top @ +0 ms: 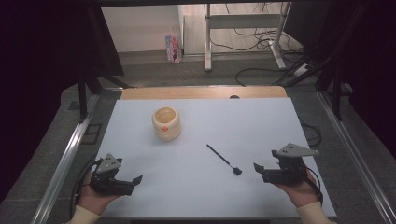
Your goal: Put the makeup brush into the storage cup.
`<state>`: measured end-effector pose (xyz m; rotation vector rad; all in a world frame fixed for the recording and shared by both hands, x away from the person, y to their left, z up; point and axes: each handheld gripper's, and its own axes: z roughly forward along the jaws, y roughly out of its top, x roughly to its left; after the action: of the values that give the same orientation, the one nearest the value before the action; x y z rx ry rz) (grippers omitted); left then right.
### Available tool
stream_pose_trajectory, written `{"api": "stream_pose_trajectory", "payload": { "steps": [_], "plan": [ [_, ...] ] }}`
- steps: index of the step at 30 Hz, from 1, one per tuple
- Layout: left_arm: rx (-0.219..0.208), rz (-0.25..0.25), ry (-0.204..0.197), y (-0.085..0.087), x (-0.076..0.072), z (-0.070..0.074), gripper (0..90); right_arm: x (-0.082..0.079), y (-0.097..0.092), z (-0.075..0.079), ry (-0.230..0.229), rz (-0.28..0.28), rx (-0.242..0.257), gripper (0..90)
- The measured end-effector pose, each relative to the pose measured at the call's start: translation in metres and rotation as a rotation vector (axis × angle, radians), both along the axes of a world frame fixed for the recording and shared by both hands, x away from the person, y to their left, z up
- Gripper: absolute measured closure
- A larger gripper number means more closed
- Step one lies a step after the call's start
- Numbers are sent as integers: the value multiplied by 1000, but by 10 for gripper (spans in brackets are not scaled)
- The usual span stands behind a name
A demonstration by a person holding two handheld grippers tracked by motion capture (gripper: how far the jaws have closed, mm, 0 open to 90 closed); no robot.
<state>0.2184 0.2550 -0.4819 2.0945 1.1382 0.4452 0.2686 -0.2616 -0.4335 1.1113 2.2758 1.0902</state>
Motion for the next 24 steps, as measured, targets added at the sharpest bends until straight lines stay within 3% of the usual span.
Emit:
{"api": "stream_pose_trajectory", "payload": {
  "steps": [15,24],
  "plan": [
    [0,-1,8,0,1,-2,23,15,29,7,2,40,-26,170],
    [4,-5,9,-2,0,-1,23,28,51,2,51,78,-62,152]
  ]
}}
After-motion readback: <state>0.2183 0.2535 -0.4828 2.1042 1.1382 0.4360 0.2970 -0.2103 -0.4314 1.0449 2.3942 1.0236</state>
